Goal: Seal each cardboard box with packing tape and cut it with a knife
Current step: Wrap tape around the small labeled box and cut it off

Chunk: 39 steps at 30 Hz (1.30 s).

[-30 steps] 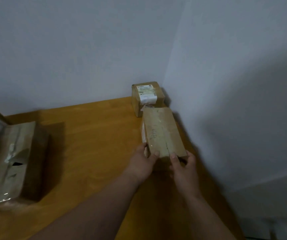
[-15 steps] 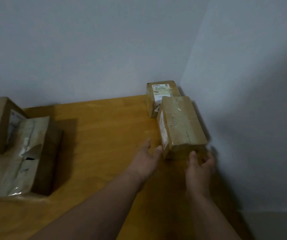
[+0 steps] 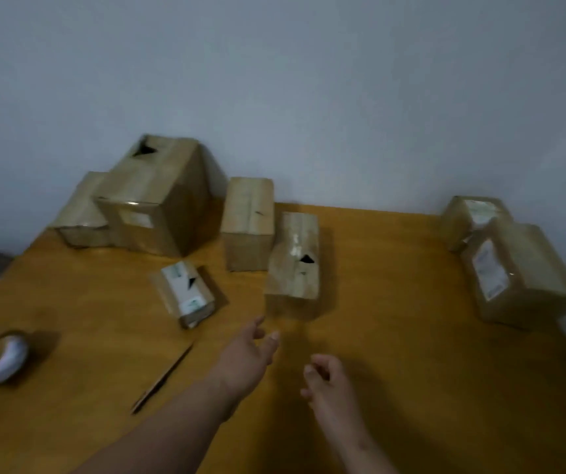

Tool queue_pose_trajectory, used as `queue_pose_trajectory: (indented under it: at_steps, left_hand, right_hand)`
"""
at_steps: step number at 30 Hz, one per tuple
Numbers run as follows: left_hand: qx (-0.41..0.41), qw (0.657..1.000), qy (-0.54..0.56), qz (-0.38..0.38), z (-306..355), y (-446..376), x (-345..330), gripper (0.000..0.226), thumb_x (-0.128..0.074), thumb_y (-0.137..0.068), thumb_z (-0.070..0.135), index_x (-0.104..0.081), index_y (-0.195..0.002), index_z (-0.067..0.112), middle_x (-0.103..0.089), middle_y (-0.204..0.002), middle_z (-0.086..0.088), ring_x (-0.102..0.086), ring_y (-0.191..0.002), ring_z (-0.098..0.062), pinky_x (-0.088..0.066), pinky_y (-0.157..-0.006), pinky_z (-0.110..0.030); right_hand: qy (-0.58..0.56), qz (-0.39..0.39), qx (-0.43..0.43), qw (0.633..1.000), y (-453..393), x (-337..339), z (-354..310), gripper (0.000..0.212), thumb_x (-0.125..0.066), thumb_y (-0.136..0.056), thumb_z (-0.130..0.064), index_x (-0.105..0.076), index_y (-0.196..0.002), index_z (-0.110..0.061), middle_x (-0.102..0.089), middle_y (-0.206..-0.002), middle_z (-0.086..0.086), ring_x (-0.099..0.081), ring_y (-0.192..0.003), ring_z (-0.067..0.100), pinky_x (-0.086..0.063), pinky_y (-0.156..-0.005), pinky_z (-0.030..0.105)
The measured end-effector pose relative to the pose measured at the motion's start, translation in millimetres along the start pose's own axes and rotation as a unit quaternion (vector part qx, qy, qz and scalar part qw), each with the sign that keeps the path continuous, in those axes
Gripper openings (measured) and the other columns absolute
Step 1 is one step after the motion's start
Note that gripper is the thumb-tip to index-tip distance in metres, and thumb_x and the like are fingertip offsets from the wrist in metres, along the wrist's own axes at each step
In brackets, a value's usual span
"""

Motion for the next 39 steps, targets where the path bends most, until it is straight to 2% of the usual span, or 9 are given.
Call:
queue_pose_trajectory:
  at_steps: [5,9,13,16,20,24,28,33,39]
  left_hand:
    - [0.021,0.997,-0.009,0.073,-67,43,119,0.052,-0.050,-0.100,0.038,-0.035,-0.148,0.023,-0.054,-0.123,0.005,-0.063,-0.089,-0.008,-0.053,-0.077,-0.029]
    - [0.053,0.994,0.036,0.094,-98,52,174,0.054,-0.051,-0.099,0.040,-0.034,-0.148,0.026,-0.053,-0.124,0.003,-0.063,-0.095,-0.013,-0.054,-0.089,-0.039]
    - [0.074,0.991,0.051,0.102,-123,46,202,0.053,-0.053,-0.099,0.037,-0.037,-0.147,0.022,-0.057,-0.119,0.003,-0.066,-0.093,-0.014,-0.053,-0.093,-0.044]
    - [0.097,0.989,0.063,0.097,-132,32,218,0.053,-0.054,-0.099,0.037,-0.038,-0.146,0.021,-0.058,-0.120,0.002,-0.066,-0.093,-0.016,-0.053,-0.091,-0.042]
    - [0.098,0.989,0.057,0.092,-144,7,235,0.050,-0.055,-0.098,0.037,-0.041,-0.144,0.023,-0.059,-0.118,0.006,-0.067,-0.093,-0.013,-0.053,-0.088,-0.038]
    - [0.104,0.990,0.053,0.083,-159,-13,242,0.045,-0.056,-0.098,0.034,-0.047,-0.140,0.023,-0.060,-0.118,0.004,-0.066,-0.094,-0.013,-0.052,-0.088,-0.037]
    - [0.082,0.996,0.010,0.040,-167,-25,250,0.043,-0.056,-0.098,0.034,-0.048,-0.140,0.025,-0.059,-0.123,0.004,-0.062,-0.105,-0.018,-0.050,-0.092,-0.036]
    - [0.027,0.998,-0.057,0.004,-162,-42,277,0.048,-0.056,-0.098,0.036,-0.042,-0.142,0.028,-0.055,-0.127,0.007,-0.056,-0.105,-0.011,-0.041,-0.077,-0.022]
    - [-0.051,0.995,-0.085,0.022,-165,-37,304,0.083,-0.067,-0.088,0.043,-0.020,-0.154,0.029,-0.031,-0.155,0.000,-0.036,-0.138,-0.020,-0.040,-0.109,-0.044]
  right_hand:
    - [0.103,-0.125,0.028,0.986,51,-115,-29,0.006,-0.054,-0.098,-0.025,-0.054,-0.102,-0.030,-0.062,-0.105,-0.008,-0.067,-0.089,0.015,-0.047,-0.073,0.023]
    - [0.173,-0.160,0.050,0.970,61,-160,-50,0.011,-0.053,-0.099,-0.026,-0.056,-0.110,-0.025,-0.059,-0.110,-0.005,-0.059,-0.100,0.014,-0.044,-0.082,0.022]
    - [0.224,-0.146,0.058,0.962,43,-185,-64,0.023,-0.054,-0.099,-0.027,-0.056,-0.120,-0.018,-0.054,-0.113,-0.005,-0.050,-0.099,0.007,-0.038,-0.081,0.018]
    - [0.253,-0.102,0.081,0.959,16,-199,-72,0.035,-0.059,-0.095,-0.029,-0.052,-0.128,-0.021,-0.046,-0.132,0.000,-0.047,-0.118,0.015,-0.044,-0.099,0.028]
    - [0.286,0.006,0.117,0.951,-28,-213,-90,0.076,-0.069,-0.084,-0.047,-0.030,-0.145,-0.026,-0.028,-0.146,-0.001,-0.030,-0.134,0.023,-0.038,-0.108,0.038]
    - [0.341,0.007,0.088,0.936,-64,-228,-95,0.108,-0.073,-0.075,-0.057,-0.006,-0.154,-0.024,-0.009,-0.159,-0.001,-0.017,-0.142,0.027,-0.031,-0.111,0.044]
    - [0.336,0.016,0.070,0.939,-78,-239,-96,0.102,-0.077,-0.075,-0.048,-0.018,-0.152,-0.018,-0.027,-0.152,0.005,-0.032,-0.135,0.028,-0.039,-0.106,0.043]
    - [0.272,-0.001,0.095,0.958,-52,-250,-96,0.092,-0.084,-0.072,-0.030,-0.031,-0.146,-0.020,-0.036,-0.139,0.001,-0.041,-0.125,0.022,-0.043,-0.100,0.035]
    - [0.230,-0.109,0.110,0.961,26,-274,-84,0.097,-0.083,-0.071,-0.011,-0.028,-0.147,-0.032,-0.031,-0.128,-0.016,-0.043,-0.115,0.008,-0.046,-0.084,0.019]
Point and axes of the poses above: each hand's wrist, its own y-axis away from the middle knuckle, its own x-axis out of the back of the hand, z = x × y, the point moved 1 cm from there along -y, towards the middle knuckle
